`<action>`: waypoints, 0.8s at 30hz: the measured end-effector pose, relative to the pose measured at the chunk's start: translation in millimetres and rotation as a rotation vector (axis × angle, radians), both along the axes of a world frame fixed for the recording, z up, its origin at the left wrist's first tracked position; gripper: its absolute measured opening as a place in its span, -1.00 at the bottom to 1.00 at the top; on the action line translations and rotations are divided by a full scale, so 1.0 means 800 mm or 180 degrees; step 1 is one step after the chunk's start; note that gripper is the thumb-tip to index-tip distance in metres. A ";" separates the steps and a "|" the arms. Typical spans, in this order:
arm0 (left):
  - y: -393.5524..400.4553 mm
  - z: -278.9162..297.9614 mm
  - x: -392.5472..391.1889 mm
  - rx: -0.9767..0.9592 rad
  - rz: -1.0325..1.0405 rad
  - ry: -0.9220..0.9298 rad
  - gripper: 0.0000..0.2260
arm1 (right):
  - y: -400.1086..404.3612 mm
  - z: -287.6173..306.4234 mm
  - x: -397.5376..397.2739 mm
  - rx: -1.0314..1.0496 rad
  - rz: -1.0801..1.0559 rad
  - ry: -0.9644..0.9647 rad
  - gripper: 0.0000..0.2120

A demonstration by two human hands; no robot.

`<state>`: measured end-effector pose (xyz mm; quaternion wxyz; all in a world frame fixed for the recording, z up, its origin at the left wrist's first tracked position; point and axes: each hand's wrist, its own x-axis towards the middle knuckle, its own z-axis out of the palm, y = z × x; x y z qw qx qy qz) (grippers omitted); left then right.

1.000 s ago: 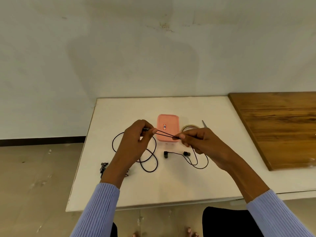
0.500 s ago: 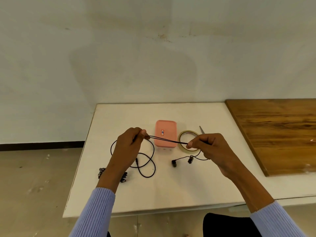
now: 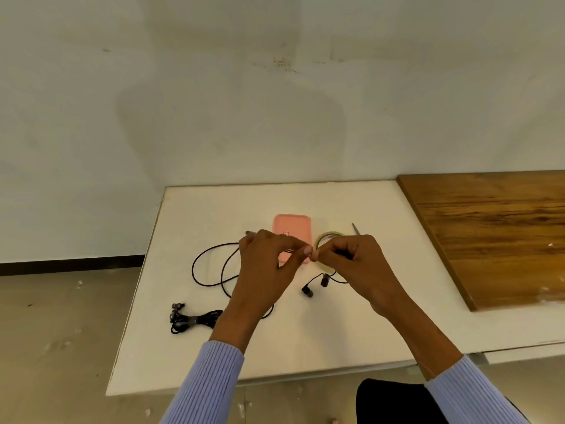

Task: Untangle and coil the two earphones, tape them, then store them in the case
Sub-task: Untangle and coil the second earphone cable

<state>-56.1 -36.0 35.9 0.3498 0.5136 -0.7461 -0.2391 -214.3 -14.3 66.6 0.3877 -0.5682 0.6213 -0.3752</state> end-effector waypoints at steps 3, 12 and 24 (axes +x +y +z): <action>0.001 -0.003 -0.003 -0.0048 -0.0033 -0.0286 -0.75 | -0.001 -0.003 0.001 0.0061 0.0087 -0.0071 -0.82; -0.013 -0.001 0.030 -0.0384 0.0485 -0.0565 -0.77 | 0.003 0.008 -0.043 0.0424 0.0106 -0.0361 -0.89; -0.004 -0.006 0.014 -0.0466 0.0302 -0.0298 -0.74 | 0.001 0.002 -0.027 0.0282 -0.0171 -0.0286 -0.87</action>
